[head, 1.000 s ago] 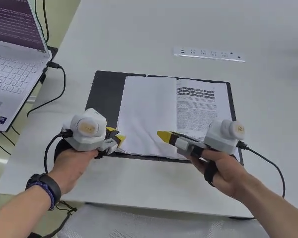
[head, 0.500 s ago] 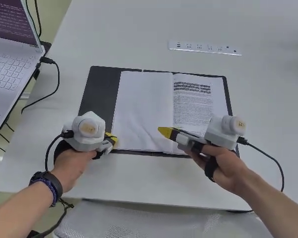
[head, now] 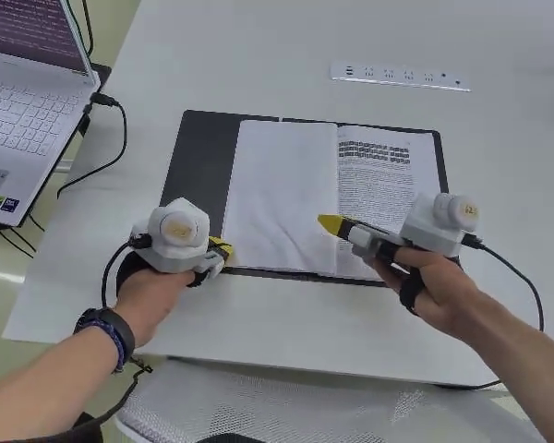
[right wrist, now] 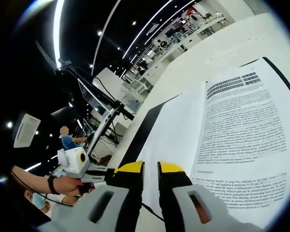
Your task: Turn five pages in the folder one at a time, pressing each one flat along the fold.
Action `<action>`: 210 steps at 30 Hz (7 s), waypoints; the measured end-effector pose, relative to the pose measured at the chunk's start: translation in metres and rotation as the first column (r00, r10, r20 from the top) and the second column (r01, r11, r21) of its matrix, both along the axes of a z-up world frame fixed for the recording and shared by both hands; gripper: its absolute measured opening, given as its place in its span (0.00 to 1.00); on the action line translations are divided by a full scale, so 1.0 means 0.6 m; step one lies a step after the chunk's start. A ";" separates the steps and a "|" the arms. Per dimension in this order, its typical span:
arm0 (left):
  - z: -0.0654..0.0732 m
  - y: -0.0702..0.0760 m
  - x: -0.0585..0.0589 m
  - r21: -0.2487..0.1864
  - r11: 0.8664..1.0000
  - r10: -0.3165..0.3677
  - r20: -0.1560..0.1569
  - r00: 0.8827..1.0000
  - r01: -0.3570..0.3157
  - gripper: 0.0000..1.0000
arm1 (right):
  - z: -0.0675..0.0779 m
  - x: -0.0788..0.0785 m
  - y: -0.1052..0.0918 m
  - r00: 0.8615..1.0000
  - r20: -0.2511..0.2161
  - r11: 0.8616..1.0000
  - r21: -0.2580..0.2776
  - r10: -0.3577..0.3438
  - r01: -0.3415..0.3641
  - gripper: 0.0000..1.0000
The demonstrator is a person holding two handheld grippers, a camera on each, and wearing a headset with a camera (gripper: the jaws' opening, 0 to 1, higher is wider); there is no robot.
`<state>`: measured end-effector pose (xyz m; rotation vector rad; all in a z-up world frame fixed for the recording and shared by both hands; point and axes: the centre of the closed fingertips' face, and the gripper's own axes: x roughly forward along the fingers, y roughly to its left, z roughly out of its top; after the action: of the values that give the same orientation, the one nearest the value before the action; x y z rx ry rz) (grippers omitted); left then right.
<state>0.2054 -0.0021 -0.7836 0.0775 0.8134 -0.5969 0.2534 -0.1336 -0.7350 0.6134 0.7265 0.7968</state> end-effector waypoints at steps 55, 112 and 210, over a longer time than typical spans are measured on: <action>-0.017 0.006 0.010 0.016 1.000 0.012 -0.002 1.000 -0.012 0.00 | -0.043 0.159 -0.008 0.992 0.038 0.992 -0.021 -0.121 0.122 0.00; -0.016 0.008 0.011 -0.012 0.999 0.034 -0.017 0.999 -0.034 0.00 | -0.066 0.334 -0.026 0.956 0.062 0.956 -0.042 -0.287 0.290 0.00; -0.013 0.005 0.010 -0.039 0.994 0.099 -0.043 0.994 -0.100 0.00 | -0.077 -0.091 -0.023 1.000 0.022 0.998 -0.055 -0.017 0.018 0.00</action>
<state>0.2116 0.0010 -0.7917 -0.0126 0.8391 -0.5221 0.1988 -0.1471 -0.7812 0.5598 0.7201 0.7639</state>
